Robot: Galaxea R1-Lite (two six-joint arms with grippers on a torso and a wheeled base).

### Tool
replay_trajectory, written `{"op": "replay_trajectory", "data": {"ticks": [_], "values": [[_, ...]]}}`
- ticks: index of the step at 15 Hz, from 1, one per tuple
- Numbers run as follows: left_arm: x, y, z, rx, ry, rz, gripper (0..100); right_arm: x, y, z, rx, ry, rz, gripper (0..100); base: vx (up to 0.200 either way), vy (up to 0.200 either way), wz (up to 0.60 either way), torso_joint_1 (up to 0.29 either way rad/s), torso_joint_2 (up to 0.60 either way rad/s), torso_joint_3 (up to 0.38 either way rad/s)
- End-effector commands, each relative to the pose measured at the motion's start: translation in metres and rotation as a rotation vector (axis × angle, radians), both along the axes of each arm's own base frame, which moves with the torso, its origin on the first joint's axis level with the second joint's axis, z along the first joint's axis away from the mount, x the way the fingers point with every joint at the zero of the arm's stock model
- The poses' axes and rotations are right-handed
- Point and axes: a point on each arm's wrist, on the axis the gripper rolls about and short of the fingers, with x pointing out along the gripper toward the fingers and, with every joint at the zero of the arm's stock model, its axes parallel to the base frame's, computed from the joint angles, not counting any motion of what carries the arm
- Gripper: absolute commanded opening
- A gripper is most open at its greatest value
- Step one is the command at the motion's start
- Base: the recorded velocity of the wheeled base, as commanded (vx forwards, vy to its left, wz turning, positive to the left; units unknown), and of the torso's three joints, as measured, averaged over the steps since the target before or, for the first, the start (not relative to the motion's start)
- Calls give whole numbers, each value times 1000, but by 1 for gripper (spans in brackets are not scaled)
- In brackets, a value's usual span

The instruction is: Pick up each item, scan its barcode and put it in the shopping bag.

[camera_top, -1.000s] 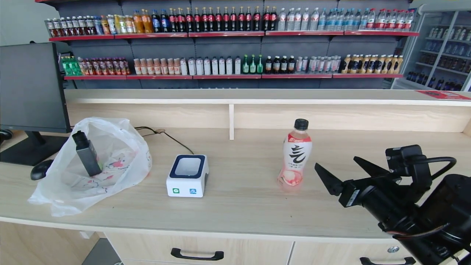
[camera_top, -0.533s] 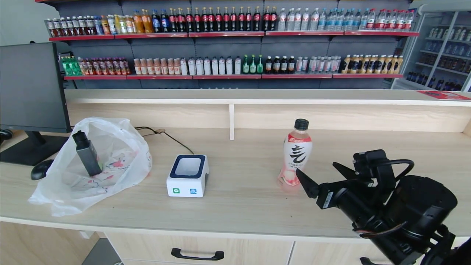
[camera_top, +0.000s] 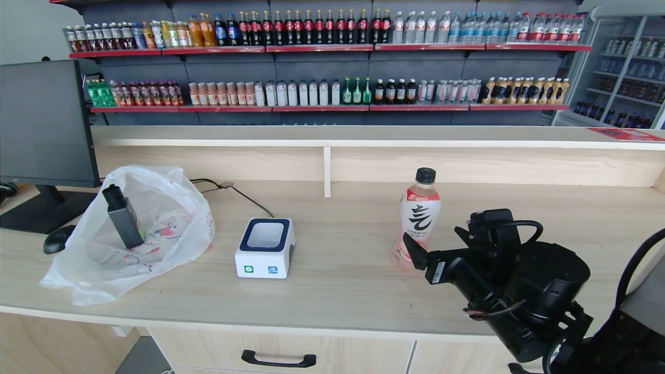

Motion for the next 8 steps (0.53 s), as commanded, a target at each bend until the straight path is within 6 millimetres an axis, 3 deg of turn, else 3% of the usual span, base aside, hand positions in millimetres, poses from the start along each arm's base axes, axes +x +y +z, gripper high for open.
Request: {"op": "replay_trajectory", "data": {"ticks": [1, 8], "values": [[0, 0, 0, 0, -1, 1, 100, 5, 4, -7, -10, 15, 1, 100, 0, 0, 0, 0, 0, 0], [0, 0, 0, 0, -1, 1, 100, 21, 15, -12, -7, -2, 3, 100, 0, 0, 0, 0, 0, 0]]}}
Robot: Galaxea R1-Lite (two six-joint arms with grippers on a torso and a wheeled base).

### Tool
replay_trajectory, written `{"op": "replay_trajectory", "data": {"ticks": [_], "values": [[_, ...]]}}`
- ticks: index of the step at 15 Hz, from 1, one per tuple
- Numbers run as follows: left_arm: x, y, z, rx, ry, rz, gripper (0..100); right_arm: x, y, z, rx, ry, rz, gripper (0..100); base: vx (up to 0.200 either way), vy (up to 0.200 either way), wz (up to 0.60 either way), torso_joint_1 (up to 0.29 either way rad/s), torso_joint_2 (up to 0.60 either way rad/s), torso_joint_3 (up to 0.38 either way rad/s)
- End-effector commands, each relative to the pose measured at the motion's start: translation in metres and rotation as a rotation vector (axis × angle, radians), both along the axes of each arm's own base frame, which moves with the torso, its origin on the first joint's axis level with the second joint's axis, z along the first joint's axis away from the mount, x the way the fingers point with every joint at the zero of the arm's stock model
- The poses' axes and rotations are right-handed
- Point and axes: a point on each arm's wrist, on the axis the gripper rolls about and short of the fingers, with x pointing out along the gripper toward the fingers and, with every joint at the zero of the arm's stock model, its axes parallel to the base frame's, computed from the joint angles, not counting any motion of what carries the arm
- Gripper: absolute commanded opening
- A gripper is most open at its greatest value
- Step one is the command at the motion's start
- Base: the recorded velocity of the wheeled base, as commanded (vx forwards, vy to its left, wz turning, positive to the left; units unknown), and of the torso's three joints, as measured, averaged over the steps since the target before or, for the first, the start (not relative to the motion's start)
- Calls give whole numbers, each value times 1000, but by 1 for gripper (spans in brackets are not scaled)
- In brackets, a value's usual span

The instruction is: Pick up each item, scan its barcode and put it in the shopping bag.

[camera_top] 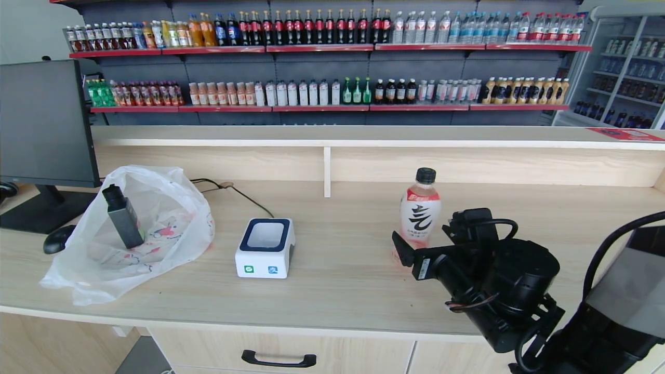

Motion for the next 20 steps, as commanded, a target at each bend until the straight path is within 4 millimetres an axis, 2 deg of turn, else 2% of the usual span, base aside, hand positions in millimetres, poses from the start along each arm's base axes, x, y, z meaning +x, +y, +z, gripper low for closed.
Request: {"op": "replay_trajectory", "data": {"ticks": [1, 11, 16, 20], "values": [[0, 0, 0, -1, -1, 1, 100, 7, 5, -4, -3, -2, 0, 100, 0, 0, 0, 0, 0, 0], [0, 0, 0, -1, -1, -1, 100, 26, 18, -11, 23, -20, -8, 100, 0, 0, 0, 0, 0, 0], [0, 0, 0, -1, -1, 1, 100, 31, 19, -19, 16, -8, -42, 100, 0, 0, 0, 0, 0, 0], [0, 0, 0, -1, -1, 1, 100, 41, 20, -17, 32, -31, -71, 100, 0, 0, 0, 0, 0, 0]]}}
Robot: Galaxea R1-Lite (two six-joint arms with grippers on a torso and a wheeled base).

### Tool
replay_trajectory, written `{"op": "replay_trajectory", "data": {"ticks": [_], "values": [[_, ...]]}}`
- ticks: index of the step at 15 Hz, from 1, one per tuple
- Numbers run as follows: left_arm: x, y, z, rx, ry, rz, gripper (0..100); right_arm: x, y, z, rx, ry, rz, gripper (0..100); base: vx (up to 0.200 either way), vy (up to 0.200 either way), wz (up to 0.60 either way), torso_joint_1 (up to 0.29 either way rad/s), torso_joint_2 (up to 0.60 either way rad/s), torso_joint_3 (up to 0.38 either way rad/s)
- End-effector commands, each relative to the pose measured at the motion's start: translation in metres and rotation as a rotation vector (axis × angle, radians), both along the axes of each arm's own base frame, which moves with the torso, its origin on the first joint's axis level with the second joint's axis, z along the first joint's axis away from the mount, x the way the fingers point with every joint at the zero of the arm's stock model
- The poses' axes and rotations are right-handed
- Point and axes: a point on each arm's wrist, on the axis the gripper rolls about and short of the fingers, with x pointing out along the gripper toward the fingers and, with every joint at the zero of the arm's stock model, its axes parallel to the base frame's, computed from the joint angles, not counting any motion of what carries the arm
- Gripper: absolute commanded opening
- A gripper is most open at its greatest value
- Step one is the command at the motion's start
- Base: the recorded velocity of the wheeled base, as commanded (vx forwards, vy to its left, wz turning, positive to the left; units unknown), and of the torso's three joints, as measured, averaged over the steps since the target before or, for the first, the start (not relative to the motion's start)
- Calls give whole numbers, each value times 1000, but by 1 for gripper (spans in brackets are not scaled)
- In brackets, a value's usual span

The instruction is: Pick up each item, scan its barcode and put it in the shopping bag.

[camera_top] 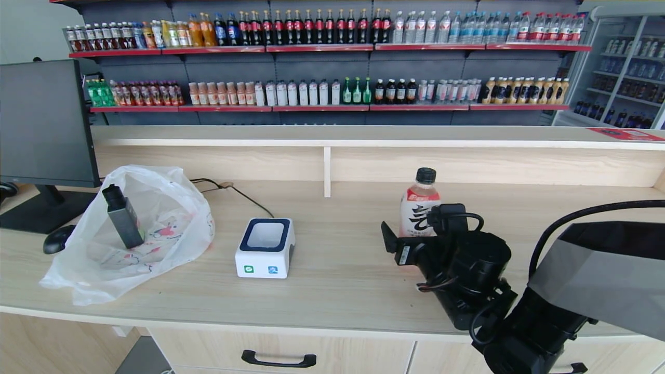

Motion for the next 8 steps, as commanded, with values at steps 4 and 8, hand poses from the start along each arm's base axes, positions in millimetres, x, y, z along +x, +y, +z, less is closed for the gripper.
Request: {"op": "replay_trajectory", "data": {"ticks": [4, 8], "values": [[0, 0, 0, -1, -1, 1, 100, 4, 0, -2, 8, -1, -7, 100, 0, 0, 0, 0, 0, 0], [0, 0, 0, -1, 1, 1, 100, 6, -4, -2, 6, 0, -17, 0, 0, 0, 0, 0, 0, 0]]}}
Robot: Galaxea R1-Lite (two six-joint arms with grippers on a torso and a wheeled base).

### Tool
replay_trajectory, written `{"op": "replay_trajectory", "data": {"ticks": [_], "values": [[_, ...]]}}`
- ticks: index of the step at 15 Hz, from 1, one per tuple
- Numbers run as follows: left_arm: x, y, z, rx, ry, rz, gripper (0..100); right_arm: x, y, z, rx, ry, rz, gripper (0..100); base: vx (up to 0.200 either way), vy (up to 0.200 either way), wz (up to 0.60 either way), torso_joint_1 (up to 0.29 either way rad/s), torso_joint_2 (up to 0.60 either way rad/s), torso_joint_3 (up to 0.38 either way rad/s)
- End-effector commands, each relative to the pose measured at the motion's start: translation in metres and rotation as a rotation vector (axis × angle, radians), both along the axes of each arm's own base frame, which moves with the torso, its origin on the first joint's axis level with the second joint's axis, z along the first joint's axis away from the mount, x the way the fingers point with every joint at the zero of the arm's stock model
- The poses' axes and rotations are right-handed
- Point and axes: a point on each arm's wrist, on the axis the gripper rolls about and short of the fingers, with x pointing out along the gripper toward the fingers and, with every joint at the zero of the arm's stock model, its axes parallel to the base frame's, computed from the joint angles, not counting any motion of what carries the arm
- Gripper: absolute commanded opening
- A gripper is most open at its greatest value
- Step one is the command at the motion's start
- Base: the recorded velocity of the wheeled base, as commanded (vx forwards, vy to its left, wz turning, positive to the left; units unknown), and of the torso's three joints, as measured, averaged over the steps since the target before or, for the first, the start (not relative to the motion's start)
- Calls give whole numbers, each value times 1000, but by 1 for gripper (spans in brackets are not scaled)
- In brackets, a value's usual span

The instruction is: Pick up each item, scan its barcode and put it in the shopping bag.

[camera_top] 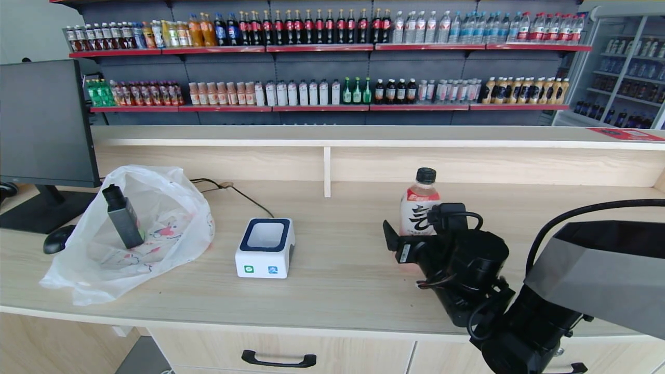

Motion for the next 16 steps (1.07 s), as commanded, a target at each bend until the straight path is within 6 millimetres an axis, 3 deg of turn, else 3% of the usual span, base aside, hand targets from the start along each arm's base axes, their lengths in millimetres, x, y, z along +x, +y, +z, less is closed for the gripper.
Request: {"op": "replay_trajectory", "data": {"ticks": [1, 13, 16], "values": [[0, 0, 0, 0, -1, 1, 100, 1, -2, 2, 4, -6, -6, 0, 0, 0, 0, 0, 0, 0], [0, 0, 0, 0, -1, 1, 100, -6, -9, 30, 60, -67, -11, 0, 0, 0, 0, 0, 0, 0], [0, 0, 0, 0, 1, 1, 100, -20, -16, 37, 59, -60, -2, 0, 0, 0, 0, 0, 0, 0]]}}
